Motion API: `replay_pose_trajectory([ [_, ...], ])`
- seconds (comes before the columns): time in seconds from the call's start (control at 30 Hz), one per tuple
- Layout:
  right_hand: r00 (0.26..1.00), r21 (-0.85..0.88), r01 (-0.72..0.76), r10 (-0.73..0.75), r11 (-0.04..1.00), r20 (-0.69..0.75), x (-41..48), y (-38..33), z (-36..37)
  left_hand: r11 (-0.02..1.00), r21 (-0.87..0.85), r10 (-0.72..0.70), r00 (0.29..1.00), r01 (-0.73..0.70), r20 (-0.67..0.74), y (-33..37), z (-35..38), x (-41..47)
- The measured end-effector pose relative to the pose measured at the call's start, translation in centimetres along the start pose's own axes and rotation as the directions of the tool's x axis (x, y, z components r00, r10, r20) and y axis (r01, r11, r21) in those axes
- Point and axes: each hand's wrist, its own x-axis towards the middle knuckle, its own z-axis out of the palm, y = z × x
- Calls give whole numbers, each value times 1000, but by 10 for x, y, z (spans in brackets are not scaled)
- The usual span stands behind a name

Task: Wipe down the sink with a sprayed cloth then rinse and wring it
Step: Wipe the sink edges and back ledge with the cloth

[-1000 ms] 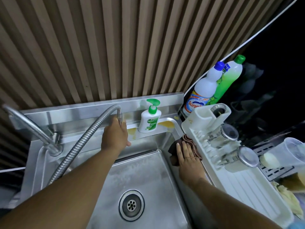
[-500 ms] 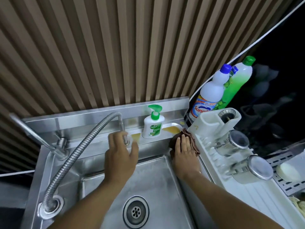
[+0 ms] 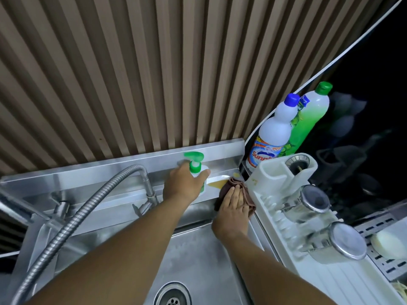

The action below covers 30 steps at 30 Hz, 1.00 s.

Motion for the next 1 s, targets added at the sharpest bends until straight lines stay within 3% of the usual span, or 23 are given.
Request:
replay_pose_trajectory([
  [0.3,999,48,-38,38,998,12,37,-12,-3,997,-42,65,992,-70,-108,-12,-51,-41],
  [0.67,999,-1,-29,29,1000,-15,64,-15,-19,990,-139,-43,997,34,-64,-70,-95,-95],
  [0.87,998,4,58,-58,998,-9,52,-17,-16,987,-159,-41,998,32,-55,-74,-101,-95],
  [1.0,998,-2,35,-35,999,-48,56,-12,-32,988,-151,-38,999,33,-35,-74,-101,-99],
])
